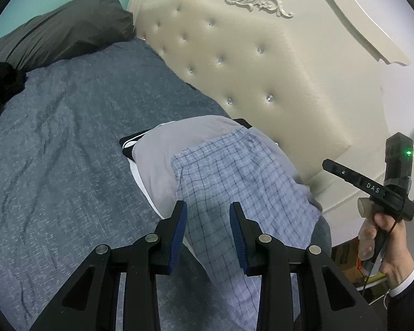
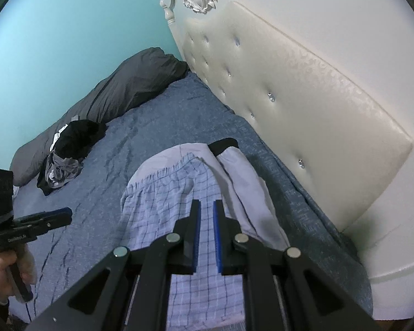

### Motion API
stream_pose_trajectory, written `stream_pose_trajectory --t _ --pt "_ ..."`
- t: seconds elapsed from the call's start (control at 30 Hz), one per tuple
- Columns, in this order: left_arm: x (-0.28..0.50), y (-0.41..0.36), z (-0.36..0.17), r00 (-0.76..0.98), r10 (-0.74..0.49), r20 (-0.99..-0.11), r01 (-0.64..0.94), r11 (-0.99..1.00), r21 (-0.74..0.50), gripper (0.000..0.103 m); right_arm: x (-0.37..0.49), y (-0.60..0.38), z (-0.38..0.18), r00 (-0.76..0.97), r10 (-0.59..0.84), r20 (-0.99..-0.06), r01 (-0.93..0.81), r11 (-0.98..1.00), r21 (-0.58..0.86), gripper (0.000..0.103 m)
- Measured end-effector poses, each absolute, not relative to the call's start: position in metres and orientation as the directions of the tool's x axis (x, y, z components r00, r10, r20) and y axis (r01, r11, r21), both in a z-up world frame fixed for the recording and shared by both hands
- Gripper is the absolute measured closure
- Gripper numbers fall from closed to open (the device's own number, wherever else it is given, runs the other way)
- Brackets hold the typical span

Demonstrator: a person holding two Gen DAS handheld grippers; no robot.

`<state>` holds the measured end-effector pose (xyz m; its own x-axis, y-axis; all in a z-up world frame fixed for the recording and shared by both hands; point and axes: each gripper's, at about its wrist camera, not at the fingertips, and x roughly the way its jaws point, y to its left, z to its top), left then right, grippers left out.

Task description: Fold clothes

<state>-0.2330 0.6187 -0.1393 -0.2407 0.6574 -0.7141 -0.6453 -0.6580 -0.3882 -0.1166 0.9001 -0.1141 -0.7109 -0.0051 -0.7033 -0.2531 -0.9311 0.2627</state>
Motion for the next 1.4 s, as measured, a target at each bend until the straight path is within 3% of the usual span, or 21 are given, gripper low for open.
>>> stream_pose_trajectory --t 1.4 --pt "-0.135 0.509 -0.043 -0.336 0.683 -0.648 -0.682 -0.651 -0.333 0.067 -0.013 0.754 -0.019 -0.767 0.049 -0.640 -0.250 -0.941 0.228 0.094"
